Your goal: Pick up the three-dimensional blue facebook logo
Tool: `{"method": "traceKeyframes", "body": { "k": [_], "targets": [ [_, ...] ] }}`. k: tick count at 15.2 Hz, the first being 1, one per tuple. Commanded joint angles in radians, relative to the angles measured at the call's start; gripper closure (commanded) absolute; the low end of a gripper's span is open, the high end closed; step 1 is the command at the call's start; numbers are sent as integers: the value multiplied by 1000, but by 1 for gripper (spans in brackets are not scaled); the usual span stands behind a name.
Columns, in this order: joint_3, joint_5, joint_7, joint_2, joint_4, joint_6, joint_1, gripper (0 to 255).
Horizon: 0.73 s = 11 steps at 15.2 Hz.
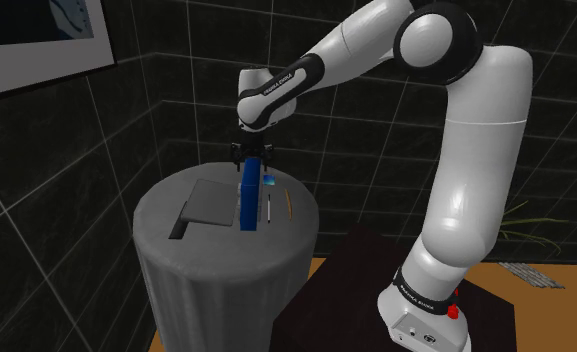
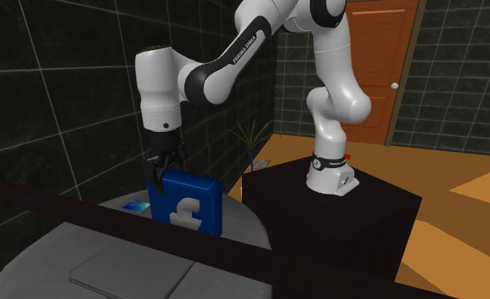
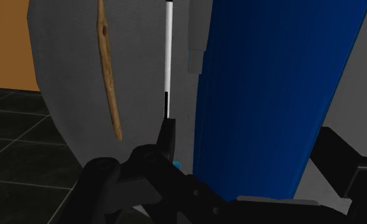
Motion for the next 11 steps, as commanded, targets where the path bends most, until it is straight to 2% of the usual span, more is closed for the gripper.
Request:
{"method": "traceKeyframes", "body": {
  "k": [1, 11],
  "targets": [
    [0, 0, 0, 0, -3, 3, 0, 255],
    [0, 1, -2, -7, 2, -8, -1, 255]
  ]
}}
